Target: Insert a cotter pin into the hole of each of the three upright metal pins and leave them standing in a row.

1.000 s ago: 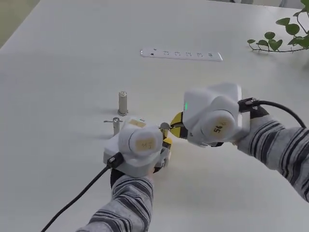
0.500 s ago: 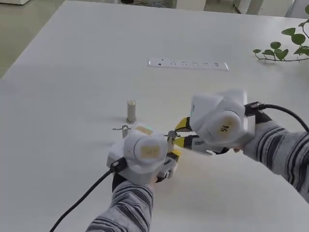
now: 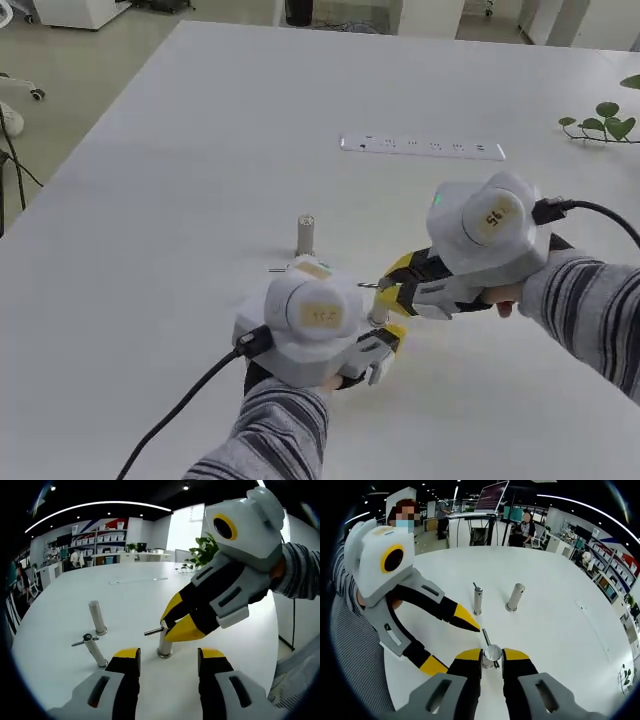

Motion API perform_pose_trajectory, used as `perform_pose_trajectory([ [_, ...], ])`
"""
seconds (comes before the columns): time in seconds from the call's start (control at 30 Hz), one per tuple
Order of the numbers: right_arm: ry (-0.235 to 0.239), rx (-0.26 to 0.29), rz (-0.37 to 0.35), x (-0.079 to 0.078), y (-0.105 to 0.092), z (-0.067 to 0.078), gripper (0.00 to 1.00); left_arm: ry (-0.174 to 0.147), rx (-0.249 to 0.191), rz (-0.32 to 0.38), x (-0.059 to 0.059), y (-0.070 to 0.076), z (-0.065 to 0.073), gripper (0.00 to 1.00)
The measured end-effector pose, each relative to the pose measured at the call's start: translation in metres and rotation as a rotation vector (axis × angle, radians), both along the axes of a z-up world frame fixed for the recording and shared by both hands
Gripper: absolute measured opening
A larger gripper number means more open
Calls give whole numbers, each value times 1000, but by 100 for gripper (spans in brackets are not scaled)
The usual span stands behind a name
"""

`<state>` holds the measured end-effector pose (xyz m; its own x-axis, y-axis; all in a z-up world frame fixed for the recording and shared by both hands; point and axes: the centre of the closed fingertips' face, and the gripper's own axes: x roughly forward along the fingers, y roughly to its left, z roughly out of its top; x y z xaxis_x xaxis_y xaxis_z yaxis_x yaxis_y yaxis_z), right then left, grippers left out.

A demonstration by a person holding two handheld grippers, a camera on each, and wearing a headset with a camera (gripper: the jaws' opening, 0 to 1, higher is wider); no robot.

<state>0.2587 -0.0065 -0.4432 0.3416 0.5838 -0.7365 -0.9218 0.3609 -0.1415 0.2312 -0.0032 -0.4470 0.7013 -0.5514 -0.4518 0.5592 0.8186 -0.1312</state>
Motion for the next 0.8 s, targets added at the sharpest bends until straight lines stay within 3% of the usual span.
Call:
perform_pose_trajectory([
  [0.27,20,9,14,-2,3,-3,10,-1,20,-2,-10,13,6,49],
  [0.4,75,35,-6,-5,5,-1,9,6,28,5,-16,20,7,52],
  [0.8,62,17,2,3,7,2,8,-17,12,42,-24,43,22,62],
])
